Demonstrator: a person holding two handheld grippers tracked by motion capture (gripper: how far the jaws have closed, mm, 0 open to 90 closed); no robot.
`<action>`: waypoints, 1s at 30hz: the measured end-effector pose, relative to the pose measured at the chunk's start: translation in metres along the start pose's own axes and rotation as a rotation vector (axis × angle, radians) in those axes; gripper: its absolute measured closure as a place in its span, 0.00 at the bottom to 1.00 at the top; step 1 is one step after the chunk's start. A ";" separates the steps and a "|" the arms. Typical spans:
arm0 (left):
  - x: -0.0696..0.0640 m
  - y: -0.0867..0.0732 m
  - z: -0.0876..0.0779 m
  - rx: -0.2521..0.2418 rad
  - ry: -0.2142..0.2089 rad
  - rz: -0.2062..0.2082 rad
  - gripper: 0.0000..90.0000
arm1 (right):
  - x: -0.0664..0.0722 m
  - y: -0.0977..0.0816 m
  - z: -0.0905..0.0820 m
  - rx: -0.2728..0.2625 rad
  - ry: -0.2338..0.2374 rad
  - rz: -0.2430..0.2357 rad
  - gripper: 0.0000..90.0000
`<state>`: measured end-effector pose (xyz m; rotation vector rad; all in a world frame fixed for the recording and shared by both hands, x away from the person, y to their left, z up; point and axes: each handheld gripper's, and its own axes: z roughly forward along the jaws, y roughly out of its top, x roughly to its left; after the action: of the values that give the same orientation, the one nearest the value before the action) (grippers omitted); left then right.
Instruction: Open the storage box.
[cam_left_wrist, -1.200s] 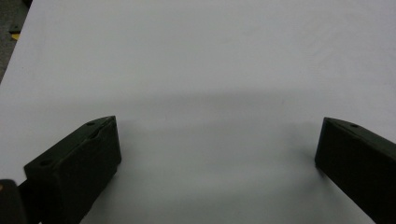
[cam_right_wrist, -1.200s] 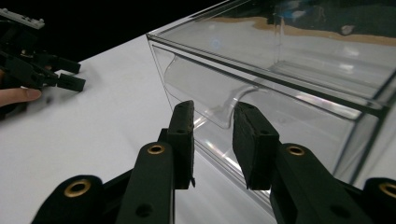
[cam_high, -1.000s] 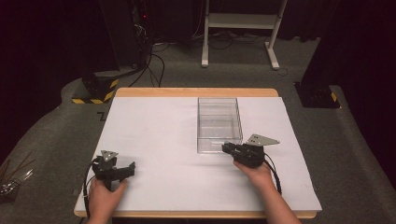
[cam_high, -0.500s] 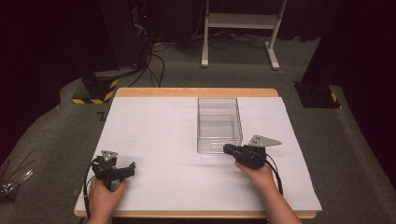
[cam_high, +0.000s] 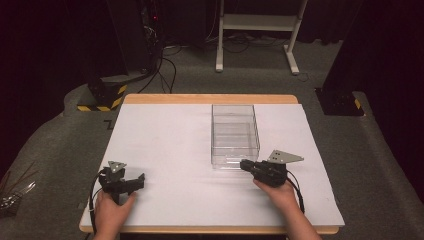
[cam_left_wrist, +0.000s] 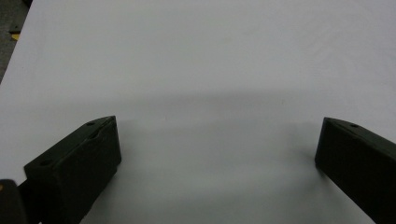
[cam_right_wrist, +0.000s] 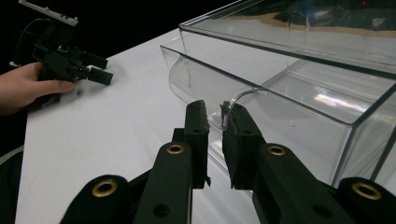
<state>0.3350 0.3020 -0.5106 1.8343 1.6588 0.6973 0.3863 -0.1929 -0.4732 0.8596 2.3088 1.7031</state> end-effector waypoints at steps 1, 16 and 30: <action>0.000 0.000 0.000 0.000 0.000 0.000 0.00 | 0.001 0.000 -0.001 0.002 0.003 0.001 0.90; 0.000 0.000 0.000 0.000 0.000 0.000 0.00 | 0.012 -0.005 -0.009 0.009 0.009 -0.004 0.91; 0.000 0.000 0.000 0.000 0.000 0.000 0.00 | 0.023 -0.010 -0.016 0.016 0.022 -0.013 0.91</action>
<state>0.3350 0.3020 -0.5107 1.8341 1.6587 0.6977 0.3569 -0.1967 -0.4718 0.8314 2.3406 1.6994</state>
